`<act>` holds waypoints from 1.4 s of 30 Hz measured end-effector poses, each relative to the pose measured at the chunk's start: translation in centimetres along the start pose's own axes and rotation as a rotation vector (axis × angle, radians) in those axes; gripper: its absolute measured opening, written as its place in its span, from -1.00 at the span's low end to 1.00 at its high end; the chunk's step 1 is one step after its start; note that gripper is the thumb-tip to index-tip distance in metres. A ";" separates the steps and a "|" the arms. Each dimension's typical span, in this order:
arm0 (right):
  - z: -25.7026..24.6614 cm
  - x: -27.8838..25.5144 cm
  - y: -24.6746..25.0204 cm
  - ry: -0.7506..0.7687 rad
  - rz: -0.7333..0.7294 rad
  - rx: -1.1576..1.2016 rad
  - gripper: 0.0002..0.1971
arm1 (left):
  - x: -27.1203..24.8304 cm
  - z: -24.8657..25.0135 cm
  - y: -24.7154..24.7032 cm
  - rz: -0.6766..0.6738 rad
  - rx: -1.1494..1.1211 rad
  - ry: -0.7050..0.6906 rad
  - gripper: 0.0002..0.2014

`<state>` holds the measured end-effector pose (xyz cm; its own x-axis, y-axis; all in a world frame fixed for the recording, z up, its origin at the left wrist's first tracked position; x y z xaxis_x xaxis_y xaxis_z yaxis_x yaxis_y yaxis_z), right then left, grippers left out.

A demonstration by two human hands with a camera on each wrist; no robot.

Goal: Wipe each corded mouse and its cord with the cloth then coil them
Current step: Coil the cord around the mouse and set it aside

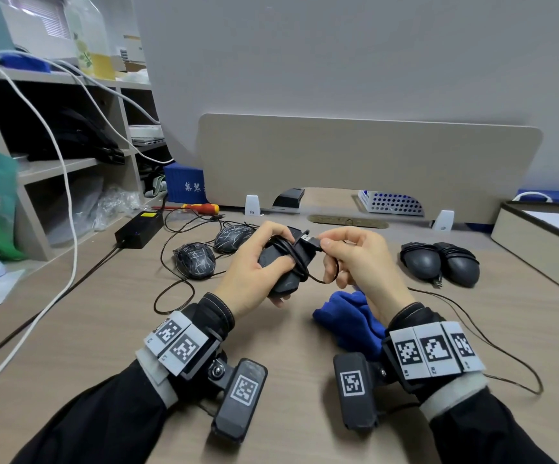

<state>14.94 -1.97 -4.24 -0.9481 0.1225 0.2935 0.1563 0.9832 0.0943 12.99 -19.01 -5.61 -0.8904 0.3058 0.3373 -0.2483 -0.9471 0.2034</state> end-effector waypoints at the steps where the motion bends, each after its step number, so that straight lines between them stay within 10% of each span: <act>1: -0.1 0.0 0.0 0.018 0.022 0.020 -0.87 | 0.0 0.0 0.1 0.008 0.004 0.001 -0.75; 6: -0.5 0.1 0.0 0.149 -0.006 -0.028 -0.62 | -0.2 0.4 -0.3 -0.022 0.022 -0.003 -0.80; 12: -0.9 0.0 0.4 0.226 0.121 0.047 -0.87 | -0.4 0.6 -0.6 -0.062 0.038 0.001 -0.78; 23: -1.4 0.1 -0.6 0.391 -0.079 -0.285 -0.83 | -0.6 0.8 -0.7 -0.065 -0.017 0.020 -0.76; 34: -0.3 0.0 -1.1 0.301 -0.088 -0.216 -0.89 | -0.2 0.4 -0.8 -0.045 0.015 0.070 -0.75; 42: 0.3 0.8 -0.8 0.036 -0.071 0.329 -0.61 | 0.3 -0.2 0.5 0.159 -0.034 0.077 -0.78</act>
<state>13.99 -2.63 -4.37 -0.9422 0.0532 0.3308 -0.0129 0.9808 -0.1945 12.51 -19.44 -5.62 -0.9458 0.1445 0.2910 -0.1133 -0.9861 0.1215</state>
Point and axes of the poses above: each hand's wrist, its own x-axis towards the middle knuckle, its own y-axis out of the back of the hand, z = x × y, the point moved 4 cm from there along x, towards the middle knuckle, and after that the axes turned 4 degrees about y, right-handed, at the moved point
